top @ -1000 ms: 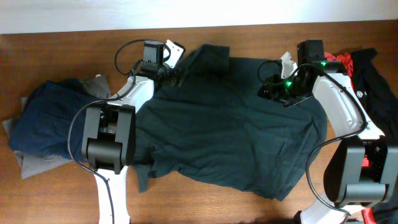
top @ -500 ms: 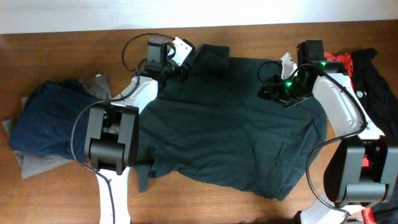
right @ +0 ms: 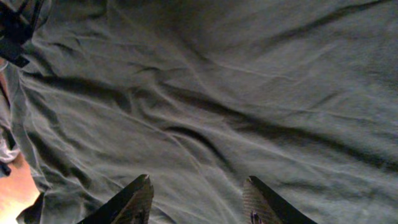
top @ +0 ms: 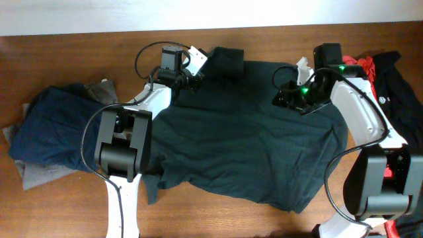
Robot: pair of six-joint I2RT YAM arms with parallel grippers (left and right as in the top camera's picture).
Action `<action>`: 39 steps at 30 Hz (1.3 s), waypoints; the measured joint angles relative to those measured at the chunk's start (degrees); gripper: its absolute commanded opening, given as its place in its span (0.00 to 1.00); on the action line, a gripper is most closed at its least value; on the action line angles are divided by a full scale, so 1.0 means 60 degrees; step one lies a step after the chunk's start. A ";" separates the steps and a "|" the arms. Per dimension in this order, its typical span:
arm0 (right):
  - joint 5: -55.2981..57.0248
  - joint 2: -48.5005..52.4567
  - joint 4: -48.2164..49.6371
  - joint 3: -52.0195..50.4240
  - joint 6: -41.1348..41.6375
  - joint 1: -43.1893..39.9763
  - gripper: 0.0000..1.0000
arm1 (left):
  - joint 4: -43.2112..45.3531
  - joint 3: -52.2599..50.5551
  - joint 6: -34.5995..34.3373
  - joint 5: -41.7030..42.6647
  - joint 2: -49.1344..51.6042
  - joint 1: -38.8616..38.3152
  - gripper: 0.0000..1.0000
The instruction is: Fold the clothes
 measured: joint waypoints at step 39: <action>-0.0004 0.0000 0.0127 0.0000 0.0007 0.0346 0.53 | -0.1632 0.1239 0.0237 0.0852 0.0095 -0.0200 0.51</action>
